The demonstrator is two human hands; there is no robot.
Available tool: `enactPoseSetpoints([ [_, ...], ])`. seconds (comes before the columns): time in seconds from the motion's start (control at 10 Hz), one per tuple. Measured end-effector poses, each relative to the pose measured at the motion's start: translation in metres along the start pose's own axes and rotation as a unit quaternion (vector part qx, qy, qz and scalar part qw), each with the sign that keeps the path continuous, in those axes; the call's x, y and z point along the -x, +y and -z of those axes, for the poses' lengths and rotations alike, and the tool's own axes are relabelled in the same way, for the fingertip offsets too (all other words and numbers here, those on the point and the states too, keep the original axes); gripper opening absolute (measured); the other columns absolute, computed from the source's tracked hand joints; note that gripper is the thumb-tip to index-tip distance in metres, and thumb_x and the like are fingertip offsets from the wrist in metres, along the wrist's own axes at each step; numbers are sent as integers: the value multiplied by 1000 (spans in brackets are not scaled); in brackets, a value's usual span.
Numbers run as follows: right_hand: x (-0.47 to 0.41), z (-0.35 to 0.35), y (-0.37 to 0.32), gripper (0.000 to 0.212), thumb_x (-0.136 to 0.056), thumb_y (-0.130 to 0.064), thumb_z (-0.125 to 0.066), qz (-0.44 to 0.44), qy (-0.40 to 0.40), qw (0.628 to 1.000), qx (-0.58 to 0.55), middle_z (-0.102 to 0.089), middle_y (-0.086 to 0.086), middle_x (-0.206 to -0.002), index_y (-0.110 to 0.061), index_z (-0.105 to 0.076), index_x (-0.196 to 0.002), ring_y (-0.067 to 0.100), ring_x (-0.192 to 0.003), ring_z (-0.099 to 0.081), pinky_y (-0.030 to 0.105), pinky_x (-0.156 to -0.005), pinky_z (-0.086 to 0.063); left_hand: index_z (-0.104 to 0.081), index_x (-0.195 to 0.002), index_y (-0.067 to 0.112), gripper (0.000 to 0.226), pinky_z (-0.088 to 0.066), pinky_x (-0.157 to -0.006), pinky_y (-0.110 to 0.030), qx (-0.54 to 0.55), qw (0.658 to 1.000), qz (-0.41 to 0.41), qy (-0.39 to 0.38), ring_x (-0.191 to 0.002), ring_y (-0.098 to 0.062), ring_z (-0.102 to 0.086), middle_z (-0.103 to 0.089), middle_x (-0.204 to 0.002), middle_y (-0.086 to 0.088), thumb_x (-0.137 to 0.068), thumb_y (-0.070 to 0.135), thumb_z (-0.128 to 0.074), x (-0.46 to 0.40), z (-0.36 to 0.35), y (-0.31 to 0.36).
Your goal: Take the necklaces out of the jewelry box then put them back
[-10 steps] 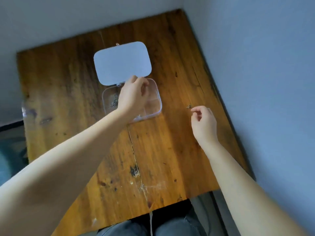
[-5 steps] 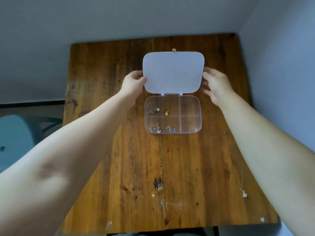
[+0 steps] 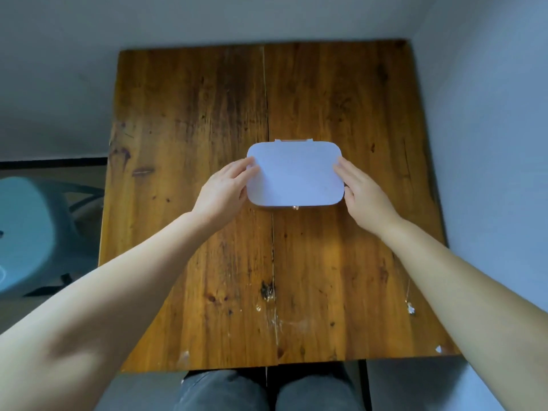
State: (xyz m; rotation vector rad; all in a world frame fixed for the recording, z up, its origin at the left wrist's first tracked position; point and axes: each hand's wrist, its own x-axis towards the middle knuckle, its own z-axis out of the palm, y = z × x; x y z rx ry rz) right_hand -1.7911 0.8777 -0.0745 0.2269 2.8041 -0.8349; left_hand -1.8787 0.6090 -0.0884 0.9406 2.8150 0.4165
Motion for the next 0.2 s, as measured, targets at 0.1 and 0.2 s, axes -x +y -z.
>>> enactPoseSetpoints([
  [0.1, 8, 3, -15, 50, -99, -9, -40, -23, -25, 999, 4, -21, 2, -158, -17, -28, -147, 21, -145, -20, 38, -117, -23, -39, -138, 12, 48, -37, -108, -49, -11, 999, 23, -33, -137, -34, -35, -35, -151, -12, -93, 7, -53, 2, 6, 6],
  [0.2, 28, 32, -44, 46, -99, -14, -40, -53, 40, 996, -64, -29, -1, -155, -21, -33, -144, 17, -143, -26, 27, -110, -23, -32, -140, 13, 51, -26, -113, -50, -18, 998, 35, -39, -142, -34, -23, -26, -154, -15, -92, 7, -48, 23, 6, 21],
])
